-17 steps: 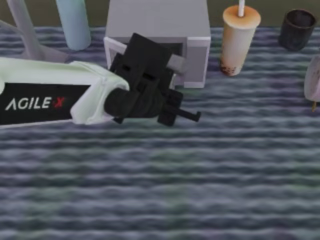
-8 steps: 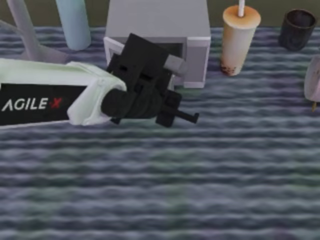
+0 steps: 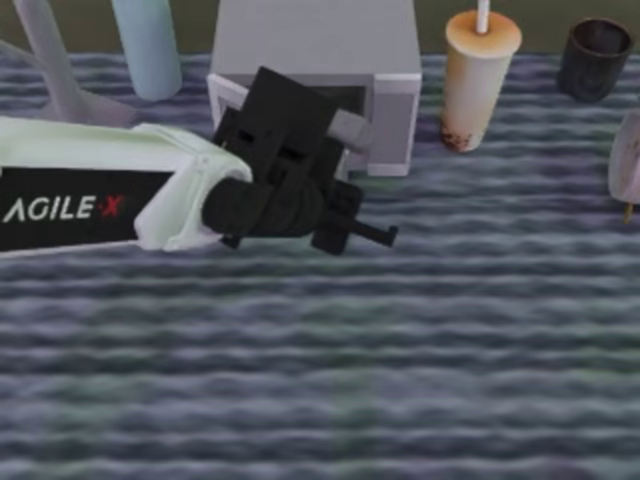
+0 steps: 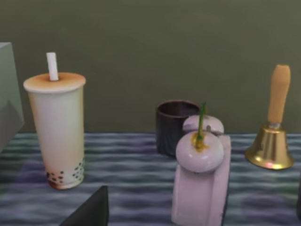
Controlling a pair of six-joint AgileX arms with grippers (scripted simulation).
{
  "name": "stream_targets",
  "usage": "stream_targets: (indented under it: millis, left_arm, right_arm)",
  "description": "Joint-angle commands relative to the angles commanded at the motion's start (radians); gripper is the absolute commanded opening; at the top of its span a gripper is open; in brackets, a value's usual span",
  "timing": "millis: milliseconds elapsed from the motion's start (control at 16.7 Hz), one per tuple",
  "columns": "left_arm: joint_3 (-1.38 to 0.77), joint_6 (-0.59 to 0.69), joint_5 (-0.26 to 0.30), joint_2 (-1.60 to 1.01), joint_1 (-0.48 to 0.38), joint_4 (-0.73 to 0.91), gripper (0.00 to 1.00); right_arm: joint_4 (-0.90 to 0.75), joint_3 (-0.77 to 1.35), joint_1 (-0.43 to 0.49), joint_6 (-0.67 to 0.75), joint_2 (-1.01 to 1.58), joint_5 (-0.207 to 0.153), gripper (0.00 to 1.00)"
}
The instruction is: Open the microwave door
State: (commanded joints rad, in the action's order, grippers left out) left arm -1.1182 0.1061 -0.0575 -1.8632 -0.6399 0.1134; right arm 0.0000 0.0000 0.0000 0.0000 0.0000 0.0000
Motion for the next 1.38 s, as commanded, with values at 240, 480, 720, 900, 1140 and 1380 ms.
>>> stream_targets:
  millis: [240, 480, 720, 900, 1140, 1380]
  left_arm:
    - [0.000, 0.000, 0.000, 0.000, 0.000, 0.000, 0.00]
    - [0.000, 0.000, 0.000, 0.000, 0.000, 0.000, 0.00]
    - [0.008, -0.008, 0.017, 0.004, -0.002, 0.000, 0.00]
    - [0.028, -0.043, 0.038, 0.023, 0.014, -0.010, 0.00]
    - [0.034, -0.049, 0.042, 0.025, 0.018, -0.010, 0.00]
    - [0.034, -0.049, 0.042, 0.025, 0.018, -0.010, 0.00]
  right_arm:
    - [0.000, 0.000, 0.000, 0.000, 0.000, 0.000, 1.00]
    - [0.000, 0.000, 0.000, 0.000, 0.000, 0.000, 1.00]
    - [0.000, 0.000, 0.000, 0.000, 0.000, 0.000, 1.00]
    - [0.000, 0.000, 0.000, 0.000, 0.000, 0.000, 1.00]
    - [0.000, 0.000, 0.000, 0.000, 0.000, 0.000, 1.00]
    - [0.000, 0.000, 0.000, 0.000, 0.000, 0.000, 1.00]
